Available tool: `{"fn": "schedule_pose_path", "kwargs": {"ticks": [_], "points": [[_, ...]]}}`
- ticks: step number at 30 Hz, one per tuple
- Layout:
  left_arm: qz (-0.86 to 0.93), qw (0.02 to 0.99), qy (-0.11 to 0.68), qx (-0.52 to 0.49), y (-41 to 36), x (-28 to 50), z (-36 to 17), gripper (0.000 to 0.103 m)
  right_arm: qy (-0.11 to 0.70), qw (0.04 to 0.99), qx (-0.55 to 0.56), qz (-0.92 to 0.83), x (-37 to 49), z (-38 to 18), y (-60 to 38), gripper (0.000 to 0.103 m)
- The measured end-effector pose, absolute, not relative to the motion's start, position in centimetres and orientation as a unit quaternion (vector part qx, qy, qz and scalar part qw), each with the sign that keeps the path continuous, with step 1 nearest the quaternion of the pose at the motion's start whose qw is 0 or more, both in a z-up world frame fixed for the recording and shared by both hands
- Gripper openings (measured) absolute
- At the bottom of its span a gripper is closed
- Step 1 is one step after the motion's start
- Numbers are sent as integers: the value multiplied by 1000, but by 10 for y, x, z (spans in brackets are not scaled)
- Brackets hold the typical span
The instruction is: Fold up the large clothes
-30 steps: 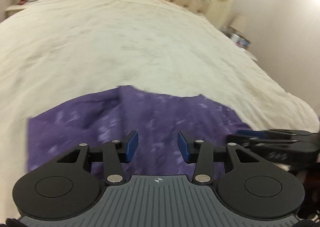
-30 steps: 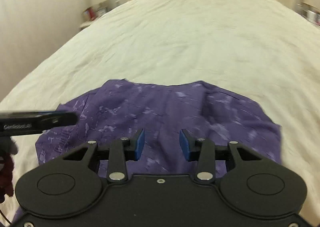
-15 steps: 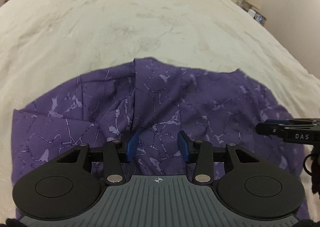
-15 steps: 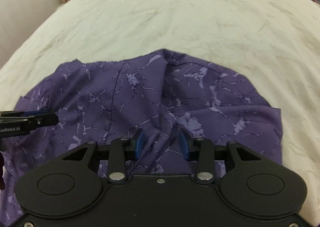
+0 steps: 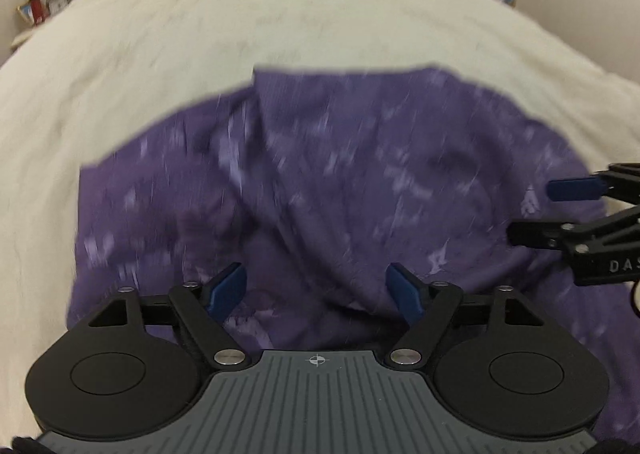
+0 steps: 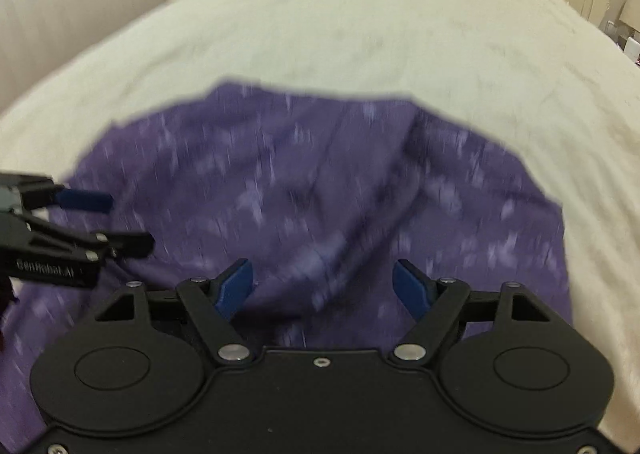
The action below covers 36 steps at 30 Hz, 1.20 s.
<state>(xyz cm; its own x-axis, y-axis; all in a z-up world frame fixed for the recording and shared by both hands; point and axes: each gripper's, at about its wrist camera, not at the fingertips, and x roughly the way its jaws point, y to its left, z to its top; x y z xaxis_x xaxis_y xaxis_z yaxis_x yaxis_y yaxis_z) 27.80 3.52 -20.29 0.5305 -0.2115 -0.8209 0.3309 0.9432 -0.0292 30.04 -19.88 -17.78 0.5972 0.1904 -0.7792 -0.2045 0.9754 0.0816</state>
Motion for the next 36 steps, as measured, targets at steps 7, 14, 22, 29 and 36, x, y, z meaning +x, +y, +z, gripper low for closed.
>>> {"fn": "schedule_pose_path", "kwargs": {"ticks": [7, 14, 22, 29, 36], "points": [[-149, 860, 481, 77, 26, 287, -213, 83, 471, 877, -30, 89, 315, -194, -197, 85], [-143, 871, 468, 31, 40, 255, -190, 89, 466, 882, 5, 76, 302, -171, -204, 92], [-112, 875, 472, -10, 84, 199, -169, 103, 483, 872, 41, 69, 245, -161, -216, 102], [-98, 862, 497, -26, 122, 155, -175, 103, 515, 852, 70, 62, 192, -168, -214, 102], [-98, 848, 521, -30, 151, 113, -186, 103, 524, 848, 75, 39, 134, -171, -212, 102]]}}
